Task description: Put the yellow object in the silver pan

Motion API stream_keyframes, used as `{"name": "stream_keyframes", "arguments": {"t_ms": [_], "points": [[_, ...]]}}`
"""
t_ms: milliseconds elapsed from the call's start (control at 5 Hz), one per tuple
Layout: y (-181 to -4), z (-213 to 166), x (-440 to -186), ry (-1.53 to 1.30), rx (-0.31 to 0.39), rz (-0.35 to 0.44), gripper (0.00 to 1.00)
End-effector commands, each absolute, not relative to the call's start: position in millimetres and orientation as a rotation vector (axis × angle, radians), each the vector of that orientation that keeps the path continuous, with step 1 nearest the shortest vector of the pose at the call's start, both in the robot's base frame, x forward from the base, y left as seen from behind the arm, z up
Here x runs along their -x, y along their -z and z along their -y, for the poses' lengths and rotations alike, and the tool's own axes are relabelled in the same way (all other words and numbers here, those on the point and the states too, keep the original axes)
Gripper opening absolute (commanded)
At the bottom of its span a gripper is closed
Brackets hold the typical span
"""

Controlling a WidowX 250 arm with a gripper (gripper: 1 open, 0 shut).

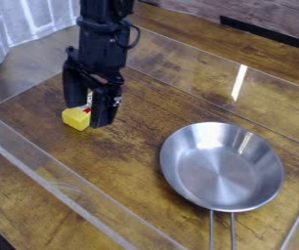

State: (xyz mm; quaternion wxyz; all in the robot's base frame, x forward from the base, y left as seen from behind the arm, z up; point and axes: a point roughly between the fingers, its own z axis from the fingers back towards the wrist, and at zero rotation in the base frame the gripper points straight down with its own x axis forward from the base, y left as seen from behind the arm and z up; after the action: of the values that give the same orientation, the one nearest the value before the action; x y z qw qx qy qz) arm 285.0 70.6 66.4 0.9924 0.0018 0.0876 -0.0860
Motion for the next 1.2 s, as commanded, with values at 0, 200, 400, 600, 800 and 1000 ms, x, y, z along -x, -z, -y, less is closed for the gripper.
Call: {"name": "stream_keyframes", "arguments": {"t_ms": [0,200,400,600,800,1000], "points": [[-78.6,-84.6,-295.7,0.156,-0.019,-0.105,1.00],[-78.0,-89.5,-298.7,0.160,-0.020,-0.085,1.00],[-76.6,-94.0,-301.8,0.164,-0.021,-0.066,1.00],[-74.1,-98.5,-304.9,0.167,-0.021,-0.051,1.00],[-71.5,-103.1,-308.1,0.166,-0.020,-0.036,1.00],[-67.7,-106.4,-312.1,0.153,-0.016,-0.019,1.00]]}}
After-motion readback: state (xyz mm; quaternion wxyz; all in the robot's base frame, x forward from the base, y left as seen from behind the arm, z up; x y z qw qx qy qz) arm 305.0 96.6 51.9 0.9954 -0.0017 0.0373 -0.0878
